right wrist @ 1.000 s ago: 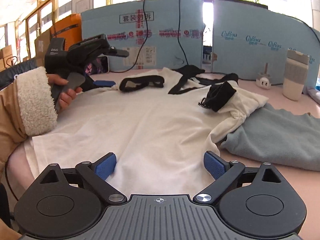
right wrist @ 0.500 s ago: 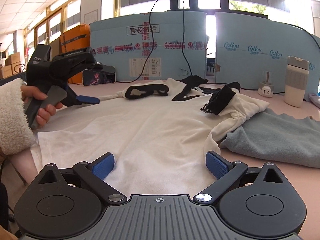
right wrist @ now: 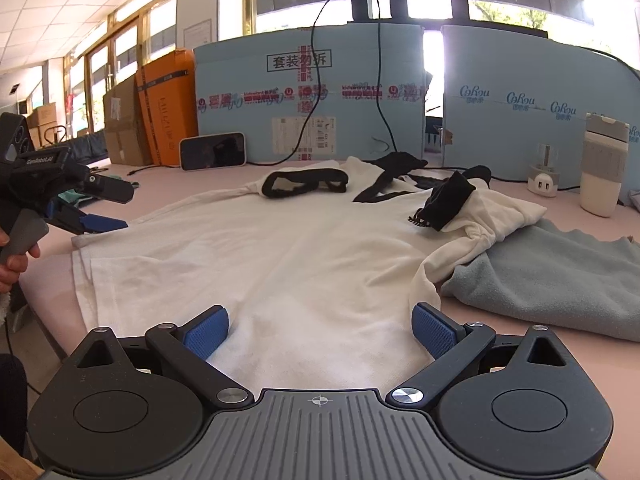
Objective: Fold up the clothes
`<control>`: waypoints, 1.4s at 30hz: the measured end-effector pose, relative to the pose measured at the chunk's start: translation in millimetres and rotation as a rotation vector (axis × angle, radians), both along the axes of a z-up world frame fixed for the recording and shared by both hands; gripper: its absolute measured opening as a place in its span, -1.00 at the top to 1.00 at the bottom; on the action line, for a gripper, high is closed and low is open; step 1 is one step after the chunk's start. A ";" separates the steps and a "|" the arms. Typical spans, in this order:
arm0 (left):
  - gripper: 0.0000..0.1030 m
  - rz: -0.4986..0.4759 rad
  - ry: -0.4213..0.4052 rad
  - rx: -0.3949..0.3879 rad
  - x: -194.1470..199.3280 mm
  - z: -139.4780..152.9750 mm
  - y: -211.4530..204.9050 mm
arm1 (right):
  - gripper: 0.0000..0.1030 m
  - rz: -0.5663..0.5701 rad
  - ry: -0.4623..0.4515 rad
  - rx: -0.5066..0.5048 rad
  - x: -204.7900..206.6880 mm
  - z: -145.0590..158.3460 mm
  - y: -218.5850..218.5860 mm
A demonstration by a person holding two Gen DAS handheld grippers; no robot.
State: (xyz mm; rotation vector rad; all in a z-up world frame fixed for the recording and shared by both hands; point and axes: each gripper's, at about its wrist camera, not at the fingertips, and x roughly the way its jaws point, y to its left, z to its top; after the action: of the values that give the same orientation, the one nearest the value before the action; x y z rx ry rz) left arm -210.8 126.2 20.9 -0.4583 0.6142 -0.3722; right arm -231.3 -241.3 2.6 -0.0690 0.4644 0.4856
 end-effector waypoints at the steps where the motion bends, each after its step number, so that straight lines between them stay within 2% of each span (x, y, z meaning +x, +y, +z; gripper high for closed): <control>1: -1.00 0.002 0.001 -0.004 -2.5 0.5 2.1 | -0.94 0.014 0.002 -0.005 -2.1 1.4 -1.8; 3: -1.00 0.014 0.003 -0.018 -7.4 1.1 7.5 | -0.94 0.039 0.004 -0.023 -7.2 5.1 -5.7; 5: -1.00 0.069 0.016 -0.003 -11.8 0.9 14.7 | -0.94 0.061 -0.002 -0.052 -13.7 9.6 -8.9; 9: -1.00 0.140 0.035 -0.044 -20.4 -0.8 31.1 | -0.94 0.121 -0.073 -0.131 -31.7 19.6 -11.0; 14: -1.00 0.146 -0.001 -0.069 -35.9 5.0 29.9 | -0.94 0.229 -0.141 -0.168 -46.4 28.6 -6.7; 19: -1.00 0.140 -0.044 -0.210 -48.0 9.8 33.9 | -0.94 0.251 -0.136 -0.157 -42.6 30.0 1.6; 22: -1.00 0.143 -0.010 -0.274 -47.6 7.3 35.1 | -0.94 0.246 -0.126 -0.145 -39.3 28.7 4.1; 29: -0.99 0.174 0.064 -0.183 -47.1 -0.7 24.0 | -0.94 0.237 -0.103 -0.114 -37.9 25.1 1.7; 37: -0.95 0.186 0.096 -0.147 -52.7 -2.4 20.0 | -0.94 0.232 -0.062 -0.021 -31.2 23.3 -4.1; 42: -0.95 0.194 0.098 -0.170 -53.0 -4.7 22.2 | -0.94 0.224 -0.041 0.010 -26.3 19.8 -5.2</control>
State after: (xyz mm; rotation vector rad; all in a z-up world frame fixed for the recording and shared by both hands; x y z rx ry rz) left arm -263.9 148.4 16.2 -0.6962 0.6294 -0.2185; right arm -257.6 -246.4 22.4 -0.1215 0.4160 0.7050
